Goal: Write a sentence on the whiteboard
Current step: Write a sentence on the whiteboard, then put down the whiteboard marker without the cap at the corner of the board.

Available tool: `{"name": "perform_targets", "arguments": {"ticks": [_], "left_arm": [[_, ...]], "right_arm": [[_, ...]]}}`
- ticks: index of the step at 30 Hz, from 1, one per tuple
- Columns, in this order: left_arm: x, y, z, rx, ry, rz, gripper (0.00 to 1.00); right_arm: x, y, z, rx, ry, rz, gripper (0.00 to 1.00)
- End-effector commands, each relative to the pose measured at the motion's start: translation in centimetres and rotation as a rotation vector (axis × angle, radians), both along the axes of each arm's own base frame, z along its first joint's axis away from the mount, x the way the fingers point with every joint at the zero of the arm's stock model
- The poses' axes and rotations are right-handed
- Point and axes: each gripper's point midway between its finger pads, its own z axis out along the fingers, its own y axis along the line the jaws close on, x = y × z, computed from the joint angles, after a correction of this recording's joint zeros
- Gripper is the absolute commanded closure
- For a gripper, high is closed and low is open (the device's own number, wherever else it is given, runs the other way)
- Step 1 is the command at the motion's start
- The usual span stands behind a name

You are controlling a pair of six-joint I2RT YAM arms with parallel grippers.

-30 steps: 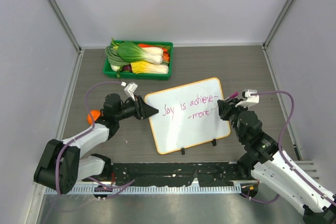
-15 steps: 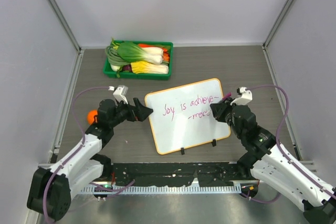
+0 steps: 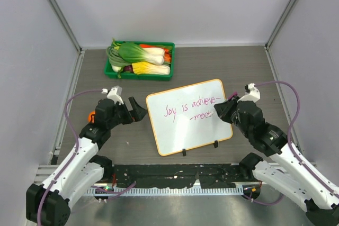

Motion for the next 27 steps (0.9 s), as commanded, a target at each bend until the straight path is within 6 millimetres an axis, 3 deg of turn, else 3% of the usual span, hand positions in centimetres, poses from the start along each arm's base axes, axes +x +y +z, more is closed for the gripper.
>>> {"name": "perform_targets", "arguments": {"ticks": [1,10,19,27], "left_arm": [[-0.3,0.4,1.4,-0.017,0.032,0.040,0.00],[0.2,0.6,1.2,-0.057,0.055,0.104,0.01],[-0.1,1.3,1.1,-0.032,0.060,0.127,0.00],[-0.4,1.9,1.1,-0.009,0.060,0.147,0.00]], "right_arm": [[-0.2,-2.4,1.8,0.000,-0.019,-0.112,0.99],[0.0,-2.5,0.3,-0.070,0.021,-0.105,0.99],[0.9,-2.0,0.6,-0.049,-0.003,-0.112,0.99],[-0.3,-0.6,-1.0,-0.020,0.093,-0.034,0.99]]}}
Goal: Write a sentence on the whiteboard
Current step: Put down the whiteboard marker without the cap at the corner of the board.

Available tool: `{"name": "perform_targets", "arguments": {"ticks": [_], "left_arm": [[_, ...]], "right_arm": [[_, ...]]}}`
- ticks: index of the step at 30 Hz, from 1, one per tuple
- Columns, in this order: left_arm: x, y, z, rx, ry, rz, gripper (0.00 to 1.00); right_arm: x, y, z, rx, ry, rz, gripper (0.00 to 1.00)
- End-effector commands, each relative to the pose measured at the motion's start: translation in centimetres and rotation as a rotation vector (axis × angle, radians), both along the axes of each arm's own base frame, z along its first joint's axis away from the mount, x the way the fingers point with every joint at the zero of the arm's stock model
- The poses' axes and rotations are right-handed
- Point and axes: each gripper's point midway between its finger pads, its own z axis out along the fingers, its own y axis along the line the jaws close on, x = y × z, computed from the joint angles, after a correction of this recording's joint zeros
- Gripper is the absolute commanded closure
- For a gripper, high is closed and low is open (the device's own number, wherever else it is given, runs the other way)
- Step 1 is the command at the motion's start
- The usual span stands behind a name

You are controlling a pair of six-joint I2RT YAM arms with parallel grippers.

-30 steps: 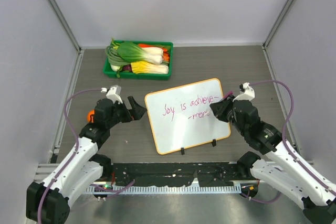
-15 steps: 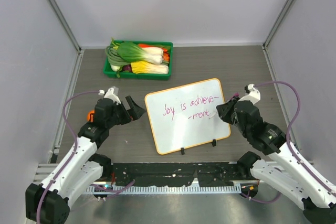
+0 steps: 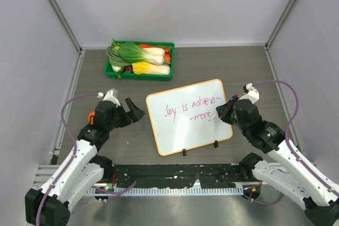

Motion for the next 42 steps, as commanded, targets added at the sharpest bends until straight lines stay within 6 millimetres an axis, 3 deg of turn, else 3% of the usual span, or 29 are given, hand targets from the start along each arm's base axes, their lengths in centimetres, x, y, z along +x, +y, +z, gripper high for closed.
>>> {"name": "perform_targets", "arguments": {"ticks": [1,9,12,23,27,29,30,32,34,37,42], "left_arm": [[0.6,0.4,1.9,0.004,-0.048,0.024,0.00],[1.4,1.5,2.8,0.028,-0.065,0.099,0.00],[1.9,2.2,2.9,0.046,-0.069,0.145,0.00],[3.4,2.8,5.7,0.075,-0.150,0.170,0.00],[3.9,2.6,6.0,0.083,-0.163,0.160,0.00],[4.1,2.5,6.0,0.087,-0.163,0.158,0.00],[4.3,2.5,6.2,0.085,-0.165,0.158,0.00],[4.5,2.4,6.3,0.083,-0.168,0.157,0.00],[4.7,2.2,6.5,0.080,-0.172,0.151,0.00],[4.9,2.1,6.8,0.084,-0.175,0.144,0.00],[5.3,2.0,6.4,0.093,-0.163,0.144,0.00]], "right_arm": [[-0.5,1.2,0.7,0.071,0.027,0.041,0.99],[-3.8,0.8,-2.3,0.102,0.172,0.069,0.99],[-5.2,0.8,-4.4,0.117,0.252,0.071,1.00],[-7.9,0.4,-10.8,0.028,0.503,0.091,0.99],[-8.6,0.3,-11.9,0.032,0.552,0.097,0.98],[-8.5,0.2,-11.9,0.032,0.555,0.096,0.81],[-8.4,0.1,-11.9,0.029,0.556,0.091,0.66],[-8.2,-0.1,-11.8,0.025,0.550,0.090,0.47],[-7.8,0.0,-11.2,0.030,0.532,0.092,0.36],[-7.0,0.2,-10.2,0.034,0.504,0.097,0.23],[-5.0,0.8,-8.4,0.021,0.446,0.113,0.20]]}}
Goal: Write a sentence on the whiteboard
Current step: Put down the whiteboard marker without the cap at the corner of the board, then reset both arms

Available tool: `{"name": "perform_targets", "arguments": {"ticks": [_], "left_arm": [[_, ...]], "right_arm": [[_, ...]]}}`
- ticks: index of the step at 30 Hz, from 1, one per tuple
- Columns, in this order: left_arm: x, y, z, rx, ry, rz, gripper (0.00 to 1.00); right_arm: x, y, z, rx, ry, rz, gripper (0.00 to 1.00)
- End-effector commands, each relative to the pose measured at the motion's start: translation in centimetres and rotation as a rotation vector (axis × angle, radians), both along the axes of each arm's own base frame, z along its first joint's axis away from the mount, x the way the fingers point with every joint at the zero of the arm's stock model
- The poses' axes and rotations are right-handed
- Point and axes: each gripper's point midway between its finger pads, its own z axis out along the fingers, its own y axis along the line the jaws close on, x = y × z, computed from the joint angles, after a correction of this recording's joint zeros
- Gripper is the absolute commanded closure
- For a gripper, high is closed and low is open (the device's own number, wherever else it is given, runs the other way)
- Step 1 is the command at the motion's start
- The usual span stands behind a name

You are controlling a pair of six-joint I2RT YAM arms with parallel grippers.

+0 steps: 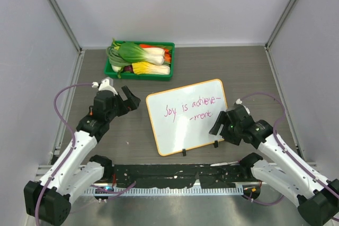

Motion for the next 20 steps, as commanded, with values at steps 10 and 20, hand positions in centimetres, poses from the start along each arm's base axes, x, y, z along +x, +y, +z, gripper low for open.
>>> {"name": "perform_targets", "arguments": {"ticks": [10,20], "left_arm": [[2.4,0.7,2.7,0.068,-0.069,0.026,0.00],[4.8,3.1,6.5,0.217,-0.164,0.111,0.00]], "right_arm": [[10.1,1.0,11.4,-0.132,-0.410,0.094,0.18],[16.3,2.7,22.9,-0.219,-0.838,0.230,0.11]]}}
